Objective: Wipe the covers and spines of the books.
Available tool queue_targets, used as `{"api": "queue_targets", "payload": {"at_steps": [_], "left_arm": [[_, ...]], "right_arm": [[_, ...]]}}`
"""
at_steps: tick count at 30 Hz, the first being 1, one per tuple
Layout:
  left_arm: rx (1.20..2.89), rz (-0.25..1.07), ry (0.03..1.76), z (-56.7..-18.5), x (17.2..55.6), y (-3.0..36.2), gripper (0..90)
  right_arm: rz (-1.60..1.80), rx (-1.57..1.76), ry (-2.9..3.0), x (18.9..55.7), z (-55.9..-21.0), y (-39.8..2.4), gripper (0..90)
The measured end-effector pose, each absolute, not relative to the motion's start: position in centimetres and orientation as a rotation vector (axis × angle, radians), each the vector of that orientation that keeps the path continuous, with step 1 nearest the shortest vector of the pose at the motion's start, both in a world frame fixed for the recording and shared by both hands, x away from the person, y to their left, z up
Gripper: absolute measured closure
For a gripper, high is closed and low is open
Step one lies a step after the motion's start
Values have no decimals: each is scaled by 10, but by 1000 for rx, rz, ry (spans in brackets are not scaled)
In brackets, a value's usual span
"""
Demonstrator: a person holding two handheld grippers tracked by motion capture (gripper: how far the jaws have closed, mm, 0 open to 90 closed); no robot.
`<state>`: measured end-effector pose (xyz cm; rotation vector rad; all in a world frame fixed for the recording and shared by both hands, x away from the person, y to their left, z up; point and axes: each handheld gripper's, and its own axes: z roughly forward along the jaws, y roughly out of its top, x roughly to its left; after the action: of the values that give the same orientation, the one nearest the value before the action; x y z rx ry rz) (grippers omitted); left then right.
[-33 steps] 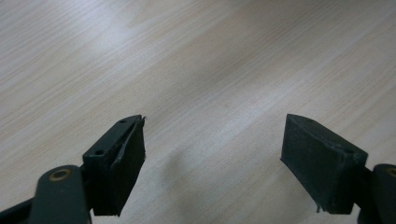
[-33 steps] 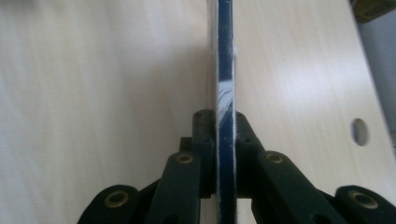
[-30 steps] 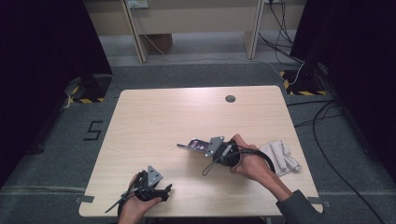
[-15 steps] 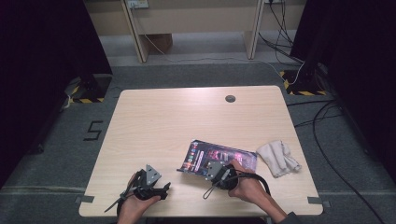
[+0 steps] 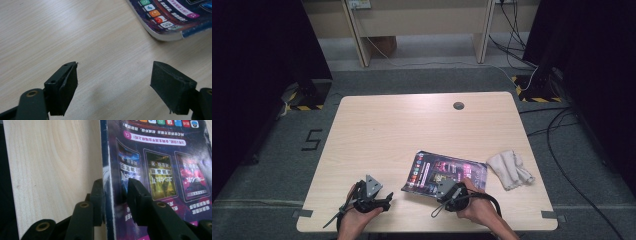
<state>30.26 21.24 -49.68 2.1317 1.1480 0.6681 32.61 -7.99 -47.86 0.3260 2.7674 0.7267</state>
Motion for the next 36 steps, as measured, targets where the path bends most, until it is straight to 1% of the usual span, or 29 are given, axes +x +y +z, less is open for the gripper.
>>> {"api": "queue_targets", "payload": {"at_steps": [1, 14, 22, 27, 31, 33, 36], "left_arm": [[2129, 670, 1146, -497, 303, 212, 213], [2114, 616, 1093, -497, 313, 193, 197], [2142, 599, 1057, -502, 325, 175, 193], [2181, 600, 1023, -506, 331, 163, 185], [2187, 605, 1013, -506, 332, 161, 178], [2187, 599, 1008, -507, 330, 161, 192], [2199, 574, 991, -506, 327, 160, 240]], "right_arm": [[740, 344, 2777, 326, -479, -81, 636], [815, 423, 2783, 318, -489, -87, 529], [863, 556, 2752, 310, -492, -106, 445], [840, 591, 2716, 302, -493, -119, 423], [823, 590, 2698, 299, -494, -125, 416], [821, 594, 2697, 298, -494, -126, 411], [812, 610, 2690, 299, -495, -129, 399]]}}
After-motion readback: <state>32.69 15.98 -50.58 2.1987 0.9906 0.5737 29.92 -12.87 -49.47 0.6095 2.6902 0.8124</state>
